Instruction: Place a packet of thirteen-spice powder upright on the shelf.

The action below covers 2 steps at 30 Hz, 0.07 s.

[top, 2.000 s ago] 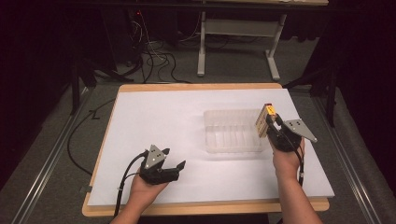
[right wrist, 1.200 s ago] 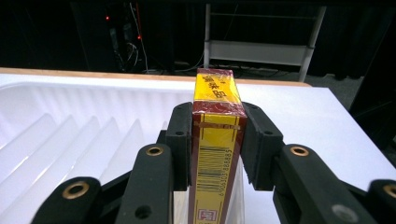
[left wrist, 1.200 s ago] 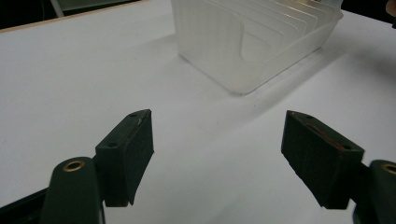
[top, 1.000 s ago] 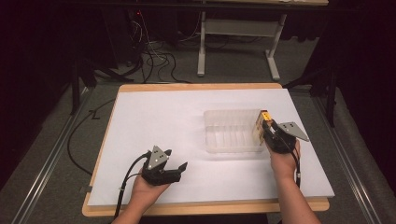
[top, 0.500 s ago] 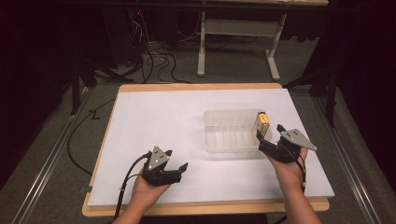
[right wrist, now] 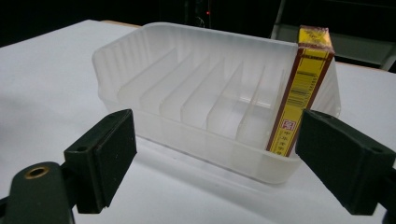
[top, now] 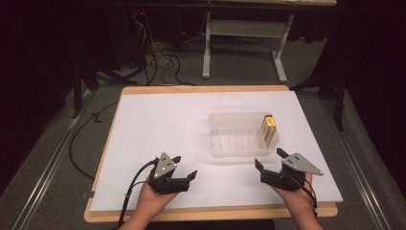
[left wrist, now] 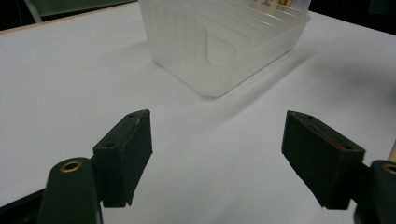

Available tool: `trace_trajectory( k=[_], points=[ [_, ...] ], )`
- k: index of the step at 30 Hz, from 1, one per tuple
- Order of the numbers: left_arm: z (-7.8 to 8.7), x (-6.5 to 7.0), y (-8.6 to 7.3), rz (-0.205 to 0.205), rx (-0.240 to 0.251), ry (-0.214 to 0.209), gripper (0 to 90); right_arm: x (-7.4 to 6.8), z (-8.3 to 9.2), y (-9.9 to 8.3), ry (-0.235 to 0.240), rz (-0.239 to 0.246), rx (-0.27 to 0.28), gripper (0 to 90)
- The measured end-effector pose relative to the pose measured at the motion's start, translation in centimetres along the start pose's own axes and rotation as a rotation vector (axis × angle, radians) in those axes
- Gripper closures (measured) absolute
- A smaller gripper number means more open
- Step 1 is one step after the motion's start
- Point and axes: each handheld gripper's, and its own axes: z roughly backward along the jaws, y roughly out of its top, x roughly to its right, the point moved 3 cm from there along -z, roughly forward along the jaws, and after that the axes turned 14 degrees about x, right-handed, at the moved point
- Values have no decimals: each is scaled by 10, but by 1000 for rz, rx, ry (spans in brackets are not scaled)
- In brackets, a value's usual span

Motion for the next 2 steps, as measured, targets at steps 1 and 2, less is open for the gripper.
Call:
trace_trajectory(
  k=[1,2],
  points=[
    [0,0,0,0,-1,1,249,0,-1,-1,1,0,-3,130],
    [0,0,0,-1,0,3,249,0,-1,-1,2,-4,-2,130]
  ],
)
